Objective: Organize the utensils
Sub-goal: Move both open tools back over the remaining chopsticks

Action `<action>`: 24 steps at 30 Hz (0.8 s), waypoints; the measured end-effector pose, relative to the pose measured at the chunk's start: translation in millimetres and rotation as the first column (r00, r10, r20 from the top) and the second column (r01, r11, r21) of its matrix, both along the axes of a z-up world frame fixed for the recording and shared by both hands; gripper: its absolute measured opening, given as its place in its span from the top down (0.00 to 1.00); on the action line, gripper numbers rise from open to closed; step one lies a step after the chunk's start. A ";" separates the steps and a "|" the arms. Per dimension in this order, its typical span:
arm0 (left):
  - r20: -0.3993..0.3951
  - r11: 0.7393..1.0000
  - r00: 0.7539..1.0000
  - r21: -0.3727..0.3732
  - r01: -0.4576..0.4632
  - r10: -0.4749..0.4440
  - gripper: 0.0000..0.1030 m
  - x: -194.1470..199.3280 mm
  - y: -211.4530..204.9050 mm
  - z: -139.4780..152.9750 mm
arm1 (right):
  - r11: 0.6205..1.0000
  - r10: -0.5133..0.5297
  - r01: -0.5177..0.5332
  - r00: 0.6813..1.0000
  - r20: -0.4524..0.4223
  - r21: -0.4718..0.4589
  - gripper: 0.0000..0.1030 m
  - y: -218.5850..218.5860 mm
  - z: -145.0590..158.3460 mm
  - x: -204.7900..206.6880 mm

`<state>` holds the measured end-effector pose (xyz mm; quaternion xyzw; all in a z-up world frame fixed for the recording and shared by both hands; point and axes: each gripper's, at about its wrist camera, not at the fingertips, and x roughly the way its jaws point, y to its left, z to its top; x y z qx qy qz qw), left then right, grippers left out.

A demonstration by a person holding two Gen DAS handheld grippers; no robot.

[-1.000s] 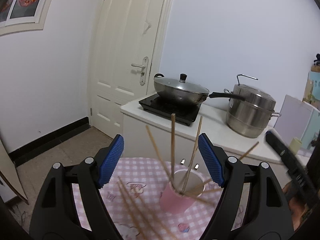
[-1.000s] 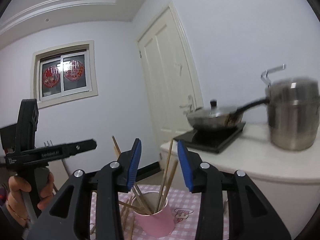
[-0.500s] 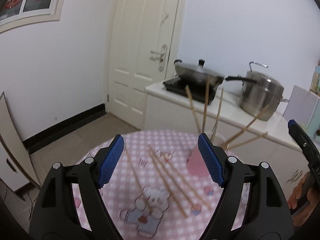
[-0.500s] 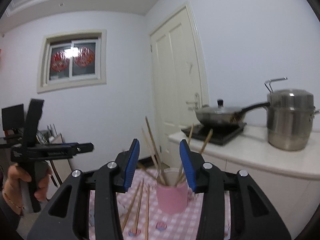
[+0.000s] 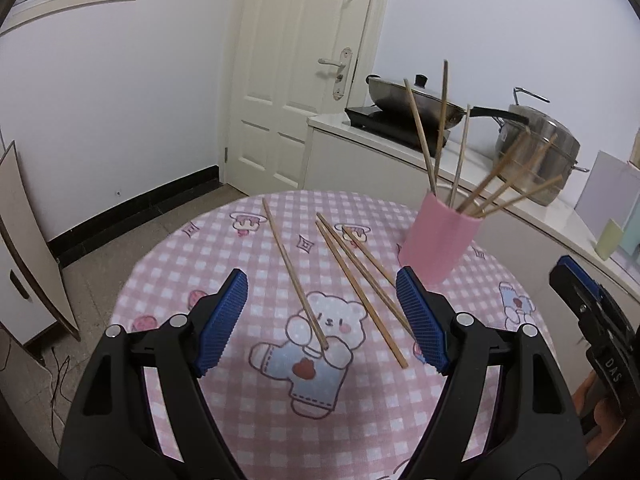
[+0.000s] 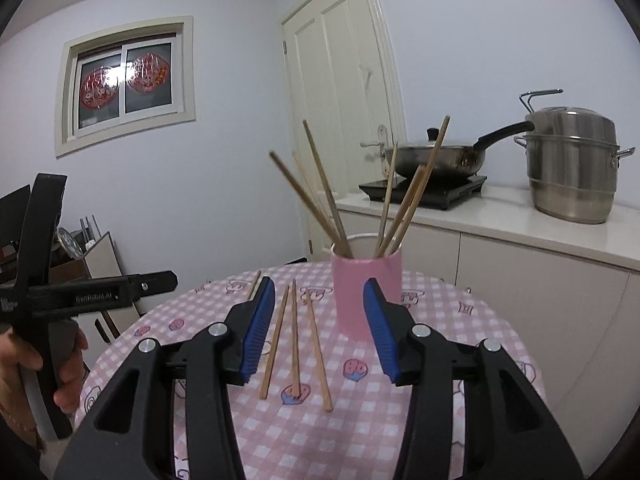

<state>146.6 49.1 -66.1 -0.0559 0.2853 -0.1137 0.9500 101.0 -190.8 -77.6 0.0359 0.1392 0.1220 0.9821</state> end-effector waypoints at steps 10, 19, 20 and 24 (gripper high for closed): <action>-0.069 1.000 0.998 0.010 0.006 -0.005 0.26 17.6 -6.2 -21.2 | 1.000 -0.005 0.006 0.999 -0.040 0.016 0.54 8.2 -12.1 6.0; -0.221 1.000 0.975 0.024 -0.020 0.025 0.31 52.3 -0.5 -47.0 | 0.999 0.048 -0.047 0.984 -0.171 0.009 0.54 20.9 -27.8 28.1; -0.235 1.000 0.972 0.020 -0.014 0.018 0.37 55.7 -2.3 -49.9 | 0.999 0.053 -0.052 0.982 -0.182 0.011 0.54 21.1 -29.5 29.7; -0.305 1.000 0.952 0.018 0.016 -0.010 0.52 74.8 -13.3 -66.4 | 0.999 0.053 -0.049 0.974 -0.220 0.024 0.54 18.9 -32.0 34.3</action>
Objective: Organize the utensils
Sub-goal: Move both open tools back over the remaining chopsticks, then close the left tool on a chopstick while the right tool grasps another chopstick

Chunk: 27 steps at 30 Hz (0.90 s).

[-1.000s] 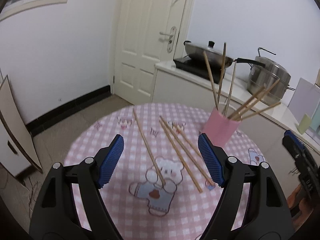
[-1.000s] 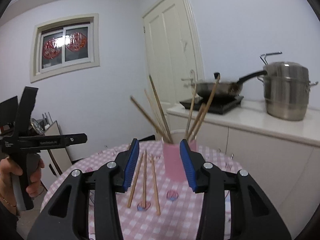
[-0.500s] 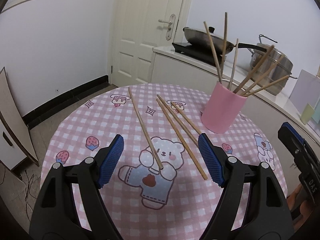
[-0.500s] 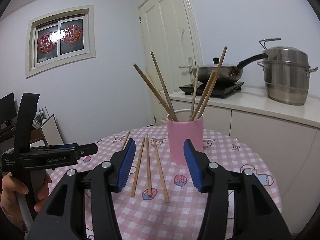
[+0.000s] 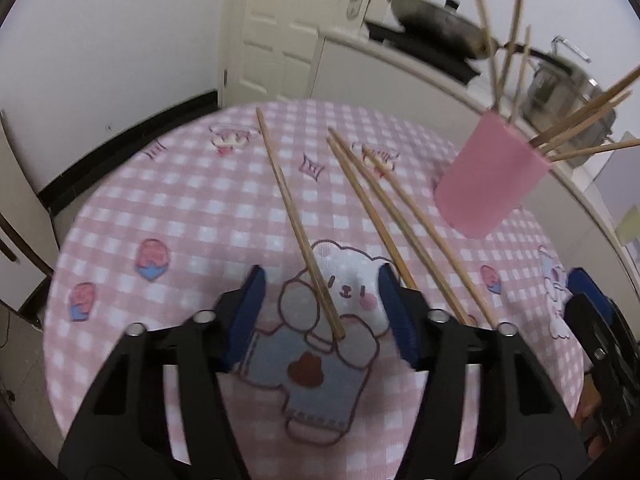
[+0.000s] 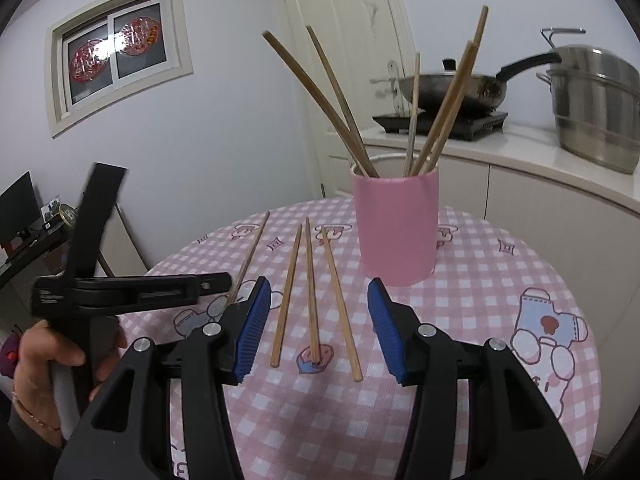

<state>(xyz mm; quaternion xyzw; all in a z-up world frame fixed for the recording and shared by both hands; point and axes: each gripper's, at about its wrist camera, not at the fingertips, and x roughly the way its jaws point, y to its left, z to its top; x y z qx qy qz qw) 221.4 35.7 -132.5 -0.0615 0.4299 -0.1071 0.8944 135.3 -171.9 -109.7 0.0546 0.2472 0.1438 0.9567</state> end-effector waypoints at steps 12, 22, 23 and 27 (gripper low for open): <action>-0.112 0.998 0.993 0.045 -0.037 0.042 0.65 65.4 -1.7 -12.4 | 1.000 0.015 -0.017 0.997 -0.078 -0.020 0.54 5.2 -5.3 11.9; -0.101 1.000 0.995 -0.010 -0.016 0.015 0.91 67.8 11.0 -16.7 | 0.991 0.079 -0.095 0.983 -0.166 -0.091 0.54 37.0 -14.0 32.0; -0.104 1.000 0.995 -0.024 -0.013 0.010 0.92 62.8 15.1 -16.8 | 0.990 0.088 -0.105 0.981 -0.174 -0.092 0.54 39.3 -14.7 33.5; -0.112 0.999 0.993 -0.006 0.036 -0.036 0.93 40.3 19.5 -14.9 | 0.984 0.120 -0.142 0.975 -0.188 -0.108 0.54 48.7 -14.2 43.1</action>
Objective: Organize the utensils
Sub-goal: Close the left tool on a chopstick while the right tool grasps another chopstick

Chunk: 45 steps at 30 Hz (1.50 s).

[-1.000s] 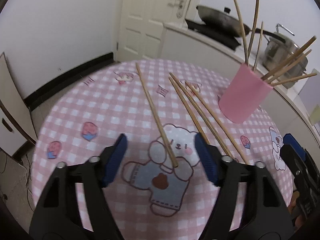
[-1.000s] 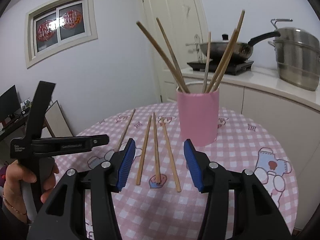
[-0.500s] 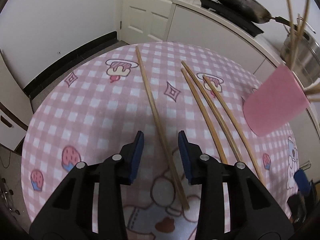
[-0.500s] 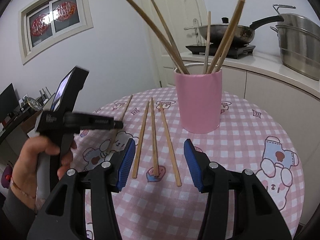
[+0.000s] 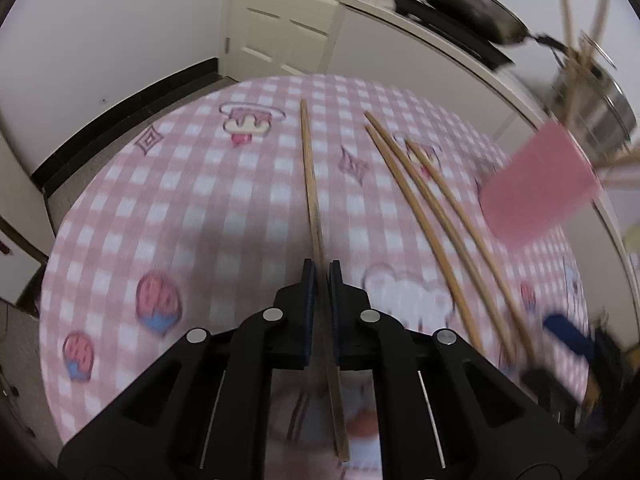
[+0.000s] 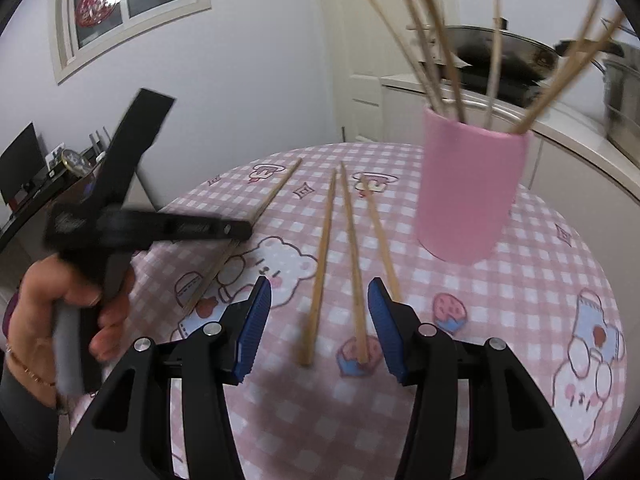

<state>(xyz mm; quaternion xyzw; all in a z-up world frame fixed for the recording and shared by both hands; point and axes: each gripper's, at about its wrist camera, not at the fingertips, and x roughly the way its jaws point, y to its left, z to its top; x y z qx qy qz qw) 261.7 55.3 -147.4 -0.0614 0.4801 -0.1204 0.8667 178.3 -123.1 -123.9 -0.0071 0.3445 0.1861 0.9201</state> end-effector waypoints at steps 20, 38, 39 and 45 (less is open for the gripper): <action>-0.036 1.000 0.999 -0.015 -0.023 0.023 0.92 47.5 13.4 12.5 | 0.985 0.033 -0.048 0.995 -0.091 -0.167 0.74 64.7 -3.1 98.2; -0.061 0.999 0.998 -0.008 -0.036 0.036 0.50 96.8 9.9 13.1 | 0.980 -0.021 -0.022 0.977 -0.212 -0.196 0.74 70.2 -8.1 166.4; -0.062 0.999 0.997 -0.002 -0.036 0.036 0.50 98.4 9.6 12.4 | 0.982 -0.020 -0.024 0.974 -0.225 -0.190 0.74 69.6 -9.8 169.2; -0.070 0.999 0.997 0.011 -0.043 0.044 0.50 112.1 8.3 6.6 | 0.981 -0.030 -0.020 0.968 -0.251 -0.195 0.74 70.4 -15.3 180.1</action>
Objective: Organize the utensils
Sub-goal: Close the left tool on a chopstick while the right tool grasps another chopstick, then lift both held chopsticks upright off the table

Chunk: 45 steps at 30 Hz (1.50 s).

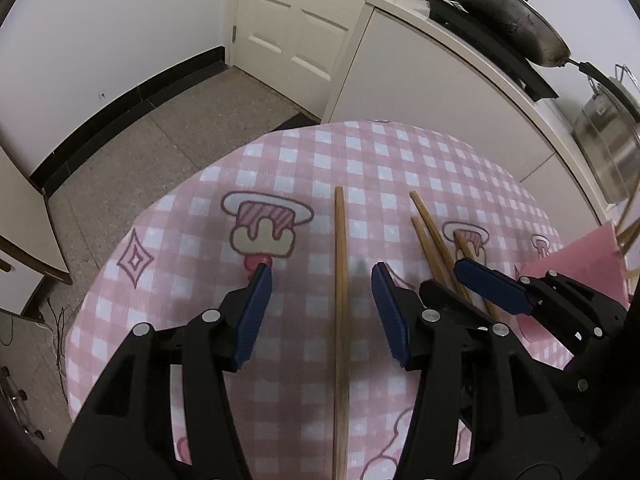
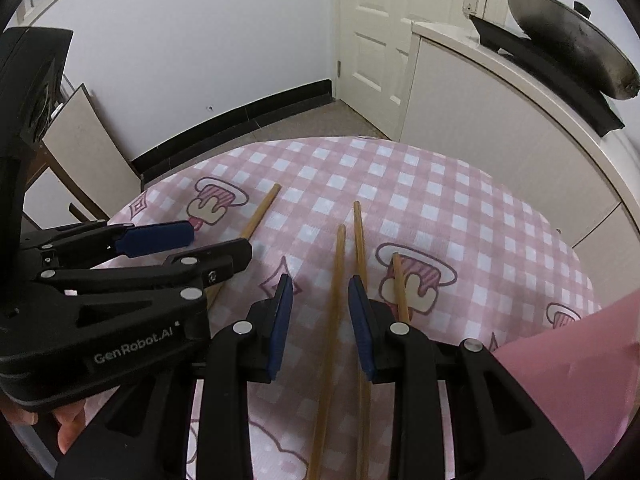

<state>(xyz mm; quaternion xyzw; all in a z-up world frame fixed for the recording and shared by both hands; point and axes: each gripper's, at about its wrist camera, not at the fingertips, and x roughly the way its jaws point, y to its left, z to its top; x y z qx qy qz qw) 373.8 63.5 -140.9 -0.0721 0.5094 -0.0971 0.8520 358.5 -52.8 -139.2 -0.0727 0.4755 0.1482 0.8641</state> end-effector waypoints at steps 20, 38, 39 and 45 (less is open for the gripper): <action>0.042 0.990 0.999 0.142 -0.008 0.002 0.92 6.2 -9.9 -1.9 | 1.000 0.024 -0.024 1.000 -0.006 -0.018 0.96 12.4 -9.5 9.7; 0.363 0.996 0.927 -0.033 -0.086 0.092 0.94 -129.4 25.9 100.1 | 0.983 0.095 -0.129 0.966 0.242 0.132 0.96 13.7 69.8 -104.9; 0.387 0.996 0.917 -0.039 -0.085 0.093 0.94 -140.1 26.7 109.0 | 0.979 0.100 -0.143 0.960 0.262 0.147 0.96 11.6 75.3 -116.2; 0.484 0.994 0.870 -0.087 -0.062 0.097 0.94 -183.7 22.5 145.6 | 0.964 0.088 -0.175 0.921 0.380 0.200 0.96 -10.6 108.0 -155.2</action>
